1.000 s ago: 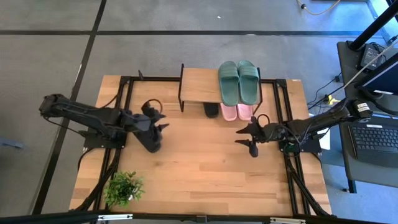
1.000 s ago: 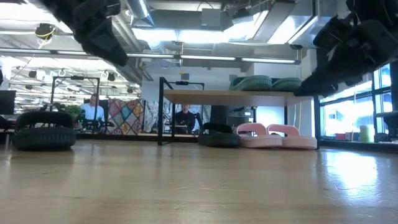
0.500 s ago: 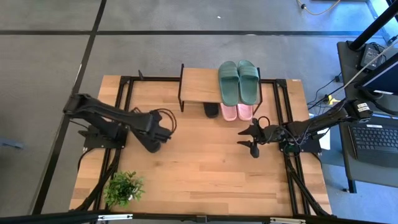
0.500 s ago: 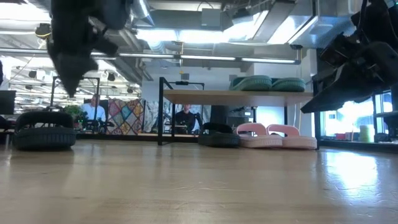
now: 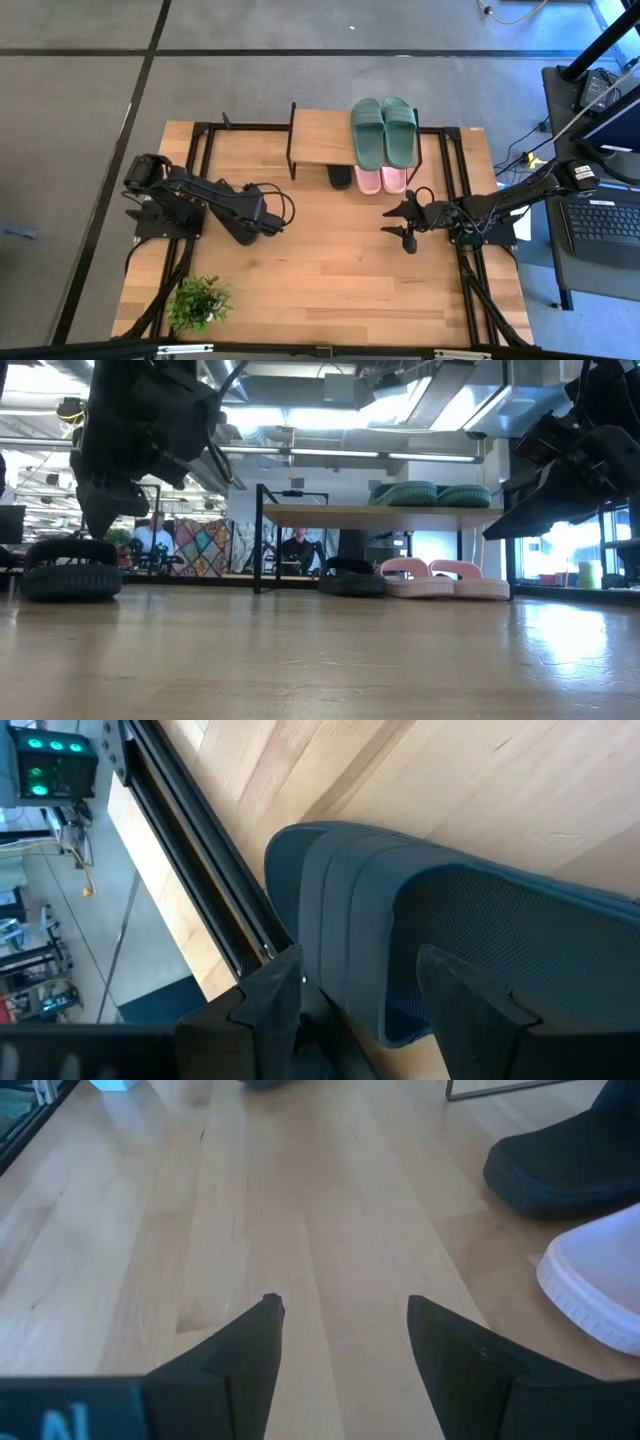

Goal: Pick and place slides into the shelf
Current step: Put the black slide under the shelf

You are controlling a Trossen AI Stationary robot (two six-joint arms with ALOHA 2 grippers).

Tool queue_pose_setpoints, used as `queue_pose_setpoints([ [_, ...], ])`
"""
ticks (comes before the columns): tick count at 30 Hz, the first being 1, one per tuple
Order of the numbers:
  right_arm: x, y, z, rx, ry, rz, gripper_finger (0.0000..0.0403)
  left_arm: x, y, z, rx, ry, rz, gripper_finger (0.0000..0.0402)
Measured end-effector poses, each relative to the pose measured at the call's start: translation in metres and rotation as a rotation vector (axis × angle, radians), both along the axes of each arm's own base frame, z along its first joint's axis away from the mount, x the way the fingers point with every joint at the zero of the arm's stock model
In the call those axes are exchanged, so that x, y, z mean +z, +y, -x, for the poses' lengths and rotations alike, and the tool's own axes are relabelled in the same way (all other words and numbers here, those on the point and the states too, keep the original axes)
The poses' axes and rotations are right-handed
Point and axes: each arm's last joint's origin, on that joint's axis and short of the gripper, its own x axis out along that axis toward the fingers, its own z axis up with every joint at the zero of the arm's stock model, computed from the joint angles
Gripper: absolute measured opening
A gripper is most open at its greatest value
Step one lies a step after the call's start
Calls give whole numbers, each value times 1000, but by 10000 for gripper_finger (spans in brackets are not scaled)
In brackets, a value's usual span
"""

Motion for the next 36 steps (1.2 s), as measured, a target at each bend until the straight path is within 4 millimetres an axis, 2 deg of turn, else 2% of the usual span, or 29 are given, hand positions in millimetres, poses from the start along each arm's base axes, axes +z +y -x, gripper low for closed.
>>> queue_pose_setpoints([
  [7, 0, 0, 0, 0, 0, 0, 215, -9, 0, 0, -3, -28, 6, 189],
  [17, 0, 0, 0, -1, 0, 0, 215, -31, 3, 19, -3, 41, -6, 189],
  [36, 0, 0, 0, 1, 2, 6, 215, -35, 3, 18, -6, 7, -4, 187],
])
